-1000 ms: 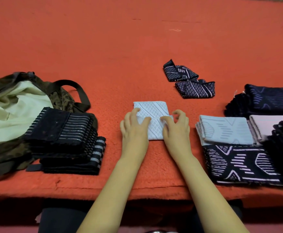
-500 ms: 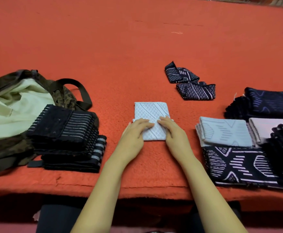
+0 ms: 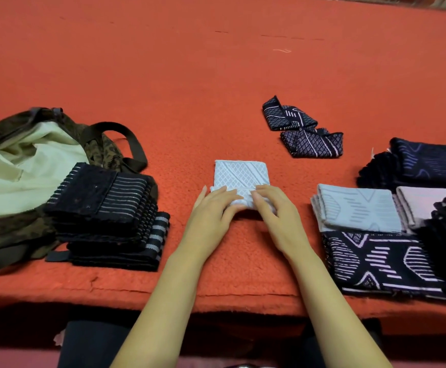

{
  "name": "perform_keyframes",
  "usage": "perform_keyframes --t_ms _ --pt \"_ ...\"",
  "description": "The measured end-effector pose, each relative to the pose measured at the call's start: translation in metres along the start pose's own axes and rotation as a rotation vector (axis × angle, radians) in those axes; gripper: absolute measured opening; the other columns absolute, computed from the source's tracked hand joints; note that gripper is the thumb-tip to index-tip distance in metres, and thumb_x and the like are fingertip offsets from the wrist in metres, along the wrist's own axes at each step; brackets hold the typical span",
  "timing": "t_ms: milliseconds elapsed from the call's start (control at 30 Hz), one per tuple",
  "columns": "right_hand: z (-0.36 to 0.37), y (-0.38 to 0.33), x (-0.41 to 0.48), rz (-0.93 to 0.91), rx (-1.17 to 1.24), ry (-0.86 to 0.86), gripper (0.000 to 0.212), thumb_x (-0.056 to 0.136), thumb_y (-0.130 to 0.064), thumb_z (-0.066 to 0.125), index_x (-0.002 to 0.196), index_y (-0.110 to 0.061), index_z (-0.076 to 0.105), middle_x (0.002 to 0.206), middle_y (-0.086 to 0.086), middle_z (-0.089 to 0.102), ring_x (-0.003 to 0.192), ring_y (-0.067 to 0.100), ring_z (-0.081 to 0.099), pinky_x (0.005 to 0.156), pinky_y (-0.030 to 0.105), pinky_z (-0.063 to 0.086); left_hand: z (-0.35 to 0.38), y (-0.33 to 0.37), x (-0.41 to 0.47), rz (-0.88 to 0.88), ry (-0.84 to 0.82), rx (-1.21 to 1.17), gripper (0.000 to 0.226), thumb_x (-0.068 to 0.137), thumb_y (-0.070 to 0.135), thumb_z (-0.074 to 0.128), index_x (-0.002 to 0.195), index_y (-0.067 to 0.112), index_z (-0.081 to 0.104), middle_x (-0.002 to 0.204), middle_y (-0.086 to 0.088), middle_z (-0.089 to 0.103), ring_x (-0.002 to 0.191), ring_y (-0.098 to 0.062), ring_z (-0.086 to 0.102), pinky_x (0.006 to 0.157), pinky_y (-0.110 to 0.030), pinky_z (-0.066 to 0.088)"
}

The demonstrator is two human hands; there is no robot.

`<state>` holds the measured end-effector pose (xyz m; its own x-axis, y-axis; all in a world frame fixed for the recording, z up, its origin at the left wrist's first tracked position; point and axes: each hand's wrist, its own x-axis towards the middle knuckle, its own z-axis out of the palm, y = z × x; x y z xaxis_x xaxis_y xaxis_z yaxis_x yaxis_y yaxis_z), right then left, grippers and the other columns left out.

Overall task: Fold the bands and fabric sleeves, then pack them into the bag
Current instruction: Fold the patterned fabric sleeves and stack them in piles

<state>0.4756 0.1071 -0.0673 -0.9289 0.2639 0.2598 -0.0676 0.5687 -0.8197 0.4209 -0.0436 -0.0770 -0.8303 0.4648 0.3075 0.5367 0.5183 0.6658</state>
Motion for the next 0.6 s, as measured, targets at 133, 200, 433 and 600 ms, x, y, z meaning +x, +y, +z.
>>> perform_keyframes --t_ms 133,200,433,600 --pt "0.000 -0.006 -0.005 0.010 -0.011 0.042 0.032 0.076 -0.046 0.065 0.101 -0.026 0.060 0.100 -0.020 0.063 0.102 0.003 0.058 0.101 0.032 0.041 -0.012 0.009 -0.004 -0.106 0.197 -0.142 0.037 0.085 0.053 0.037 0.092 0.028 0.065 0.088 0.004 0.072 0.086 -0.020 0.066 0.091 -0.032 0.044" --pt "0.001 -0.002 -0.004 0.044 -0.009 0.054 0.025 0.081 -0.027 0.069 0.102 -0.019 0.059 0.097 -0.010 0.068 0.095 0.010 0.062 0.089 0.039 0.048 -0.014 0.011 -0.006 -0.153 0.298 -0.143 0.035 0.079 0.060 0.043 0.094 0.032 0.057 0.082 0.002 0.071 0.080 -0.023 0.066 0.073 -0.040 0.049" --pt "0.003 -0.003 0.004 0.154 0.014 0.173 0.023 0.087 -0.028 0.065 0.098 -0.012 0.053 0.089 0.003 0.069 0.085 0.020 0.064 0.078 0.039 0.048 -0.013 0.010 -0.002 -0.254 0.279 -0.284 0.039 0.087 0.032 0.065 0.119 0.018 0.048 0.101 0.001 0.064 0.091 -0.016 0.061 0.083 -0.031 0.047" --pt "0.013 -0.001 0.016 0.139 -0.146 0.135 0.026 0.095 -0.027 0.054 0.110 -0.006 0.050 0.107 0.015 0.062 0.100 0.032 0.057 0.080 0.036 0.039 -0.008 0.003 0.003 -0.295 0.279 -0.216 0.034 0.093 0.019 0.057 0.126 0.010 0.053 0.114 -0.005 0.064 0.102 -0.019 0.060 0.089 -0.025 0.042"
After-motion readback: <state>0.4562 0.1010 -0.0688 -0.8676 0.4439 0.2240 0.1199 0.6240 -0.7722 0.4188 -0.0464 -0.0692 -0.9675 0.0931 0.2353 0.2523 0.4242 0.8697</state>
